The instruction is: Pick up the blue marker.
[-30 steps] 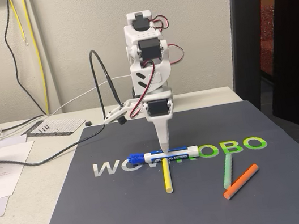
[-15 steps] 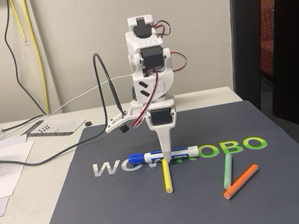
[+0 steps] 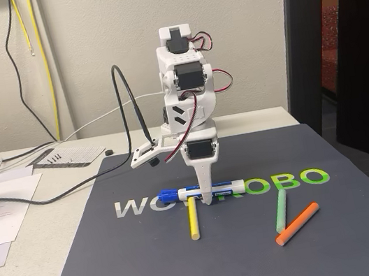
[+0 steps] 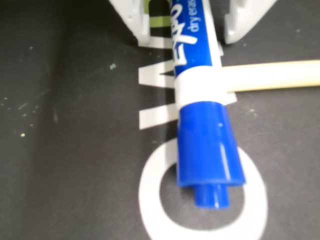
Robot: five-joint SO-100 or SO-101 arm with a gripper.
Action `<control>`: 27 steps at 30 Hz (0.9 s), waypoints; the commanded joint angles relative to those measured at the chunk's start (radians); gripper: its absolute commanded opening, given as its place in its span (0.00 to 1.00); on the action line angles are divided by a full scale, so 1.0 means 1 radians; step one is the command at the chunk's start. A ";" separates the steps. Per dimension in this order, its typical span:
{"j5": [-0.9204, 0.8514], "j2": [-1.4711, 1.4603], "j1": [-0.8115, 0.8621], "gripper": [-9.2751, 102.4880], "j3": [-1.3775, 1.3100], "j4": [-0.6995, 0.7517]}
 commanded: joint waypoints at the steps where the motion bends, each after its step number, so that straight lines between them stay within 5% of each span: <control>1: -0.002 0.011 -0.005 0.22 -0.041 0.002; 14: 0.006 0.040 -0.014 0.08 -0.041 -0.012; 27: 0.077 0.360 -0.048 0.08 -0.041 -0.017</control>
